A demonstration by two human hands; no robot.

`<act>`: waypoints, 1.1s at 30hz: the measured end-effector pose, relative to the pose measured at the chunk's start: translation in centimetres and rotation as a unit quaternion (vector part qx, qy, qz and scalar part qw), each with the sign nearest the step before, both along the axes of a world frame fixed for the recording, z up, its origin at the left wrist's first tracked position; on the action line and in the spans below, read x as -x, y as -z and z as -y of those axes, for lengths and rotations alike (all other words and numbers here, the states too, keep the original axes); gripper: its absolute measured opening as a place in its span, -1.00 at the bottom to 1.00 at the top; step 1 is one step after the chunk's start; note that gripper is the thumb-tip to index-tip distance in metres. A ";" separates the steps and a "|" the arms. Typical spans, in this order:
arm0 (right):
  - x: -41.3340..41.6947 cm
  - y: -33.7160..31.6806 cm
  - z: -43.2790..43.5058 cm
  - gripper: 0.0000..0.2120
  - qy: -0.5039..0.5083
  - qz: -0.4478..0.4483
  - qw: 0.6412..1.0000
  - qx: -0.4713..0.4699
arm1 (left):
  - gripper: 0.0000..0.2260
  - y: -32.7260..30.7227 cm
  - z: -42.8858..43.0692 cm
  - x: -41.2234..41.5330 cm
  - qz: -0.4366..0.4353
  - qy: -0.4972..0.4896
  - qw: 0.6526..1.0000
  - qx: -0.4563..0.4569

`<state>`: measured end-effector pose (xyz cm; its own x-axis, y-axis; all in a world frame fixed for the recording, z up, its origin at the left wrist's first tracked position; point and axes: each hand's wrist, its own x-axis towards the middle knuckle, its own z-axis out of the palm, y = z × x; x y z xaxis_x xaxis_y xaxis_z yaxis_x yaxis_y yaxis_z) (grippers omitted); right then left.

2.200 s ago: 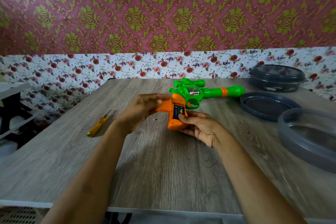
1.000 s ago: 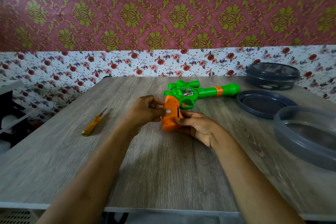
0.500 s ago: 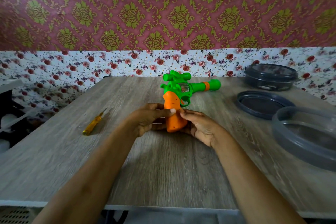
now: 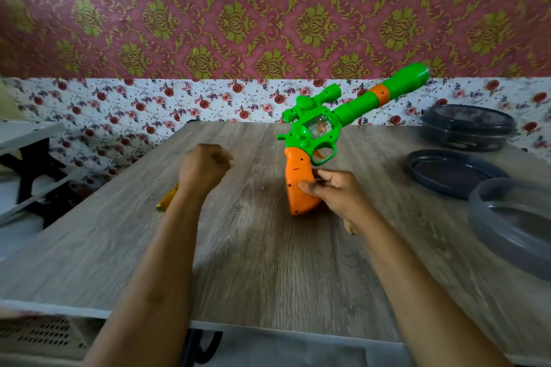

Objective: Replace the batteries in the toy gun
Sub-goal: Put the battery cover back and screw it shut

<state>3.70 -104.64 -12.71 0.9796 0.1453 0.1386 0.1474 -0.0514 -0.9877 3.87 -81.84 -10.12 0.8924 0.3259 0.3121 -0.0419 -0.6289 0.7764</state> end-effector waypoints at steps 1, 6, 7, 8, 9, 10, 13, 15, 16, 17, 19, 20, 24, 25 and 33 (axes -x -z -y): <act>-0.2 0.2 0.0 -0.60 0.016 0.008 1.000 0.003 | -0.97 0.3 -0.4 -0.3 -0.017 -0.017 0.998 -0.066; -0.8 0.6 0.3 -0.65 0.061 0.015 0.998 -0.011 | -0.87 0.7 1.8 -0.5 -0.050 0.073 0.981 -0.171; -0.8 0.7 0.4 -0.64 0.064 0.007 0.998 -0.020 | -0.86 0.9 2.6 -0.6 -0.046 0.094 0.978 -0.183; -0.8 0.7 0.5 -0.63 0.063 -0.004 0.998 -0.028 | -0.85 1.1 3.2 -0.7 -0.047 0.110 0.973 -0.196; -0.8 0.7 0.6 -0.63 0.061 -0.016 0.997 -0.034 | -0.86 1.5 3.7 -0.9 -0.050 0.122 0.969 -0.210; -0.8 0.6 0.6 -0.64 0.056 -0.026 0.997 -0.038 | -0.89 1.7 3.9 -1.0 -0.055 0.125 0.965 -0.223; -0.9 0.6 0.6 -0.63 0.049 -0.036 0.998 -0.032 | -0.94 1.5 4.4 -1.2 -0.074 0.114 0.958 -0.253; -0.8 0.5 0.6 -0.65 0.042 -0.030 0.999 -0.018 | -0.93 1.2 4.7 -1.1 -0.084 0.111 0.946 -0.292; -0.8 0.5 0.7 -0.67 0.034 -0.026 0.999 -0.012 | -0.92 0.9 5.0 -1.0 -0.087 0.110 0.941 -0.308; -0.7 0.4 0.6 -0.69 0.026 -0.023 0.999 -0.007 | -0.90 0.7 5.3 -0.8 -0.090 0.108 0.937 -0.319; -0.5 0.3 0.6 -0.72 0.015 -0.016 1.000 0.006 | -0.86 0.3 5.8 -0.7 -0.097 0.107 0.933 -0.330; -0.4 0.3 0.5 -0.73 0.012 -0.016 1.000 0.012 | -0.85 0.3 5.9 -0.7 -0.103 0.107 0.931 -0.332; -0.5 0.2 0.4 -0.82 0.005 -0.017 0.999 0.031 | -0.87 0.2 6.2 -0.2 -0.094 0.095 0.931 -0.341; -0.5 0.3 0.3 -0.83 0.006 -0.014 0.999 0.037 | -0.88 0.3 6.2 -0.1 -0.084 0.090 0.937 -0.328; -0.6 0.6 0.2 -0.86 0.030 0.010 0.999 0.035 | -0.84 -0.6 6.0 1.0 -0.020 0.190 0.978 0.084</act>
